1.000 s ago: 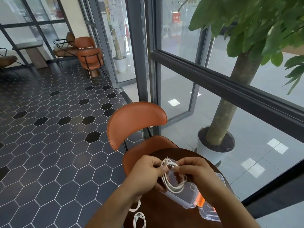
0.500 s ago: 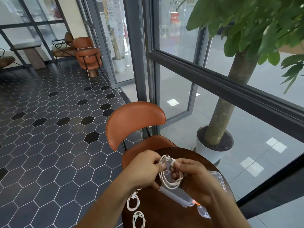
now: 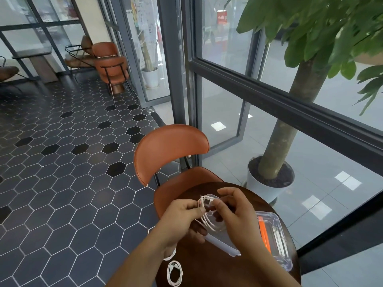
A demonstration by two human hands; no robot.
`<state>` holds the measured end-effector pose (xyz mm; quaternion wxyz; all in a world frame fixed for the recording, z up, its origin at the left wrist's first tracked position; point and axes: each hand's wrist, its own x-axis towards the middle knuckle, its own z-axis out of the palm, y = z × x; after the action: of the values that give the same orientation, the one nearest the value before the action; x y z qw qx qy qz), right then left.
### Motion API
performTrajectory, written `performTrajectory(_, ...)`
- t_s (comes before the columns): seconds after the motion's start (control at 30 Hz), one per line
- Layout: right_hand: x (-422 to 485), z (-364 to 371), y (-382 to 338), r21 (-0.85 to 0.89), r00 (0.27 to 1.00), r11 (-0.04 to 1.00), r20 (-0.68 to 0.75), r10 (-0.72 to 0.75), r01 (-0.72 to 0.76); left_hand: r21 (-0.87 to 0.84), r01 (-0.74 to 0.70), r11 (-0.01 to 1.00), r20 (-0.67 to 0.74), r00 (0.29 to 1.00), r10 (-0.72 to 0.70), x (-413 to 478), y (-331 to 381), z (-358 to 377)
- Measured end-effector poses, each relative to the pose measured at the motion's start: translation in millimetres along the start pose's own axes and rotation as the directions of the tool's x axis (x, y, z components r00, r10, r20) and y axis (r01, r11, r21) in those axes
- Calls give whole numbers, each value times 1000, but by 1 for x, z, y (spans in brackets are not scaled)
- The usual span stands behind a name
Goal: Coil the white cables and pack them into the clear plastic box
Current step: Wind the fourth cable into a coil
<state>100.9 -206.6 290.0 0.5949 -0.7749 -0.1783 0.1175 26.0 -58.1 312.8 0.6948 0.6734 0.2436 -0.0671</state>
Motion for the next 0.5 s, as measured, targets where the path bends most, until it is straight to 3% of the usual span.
performTrajectory(0.3,-2,4,10,-14,997,998,63,55,-55,-22,-58,998,-27,998,57,0,-5,-2)
performTrajectory(0.5,-1,0,6,154,981,972,101,165,-179,-3,-88,996,-196,977,85,6,-12,-3)
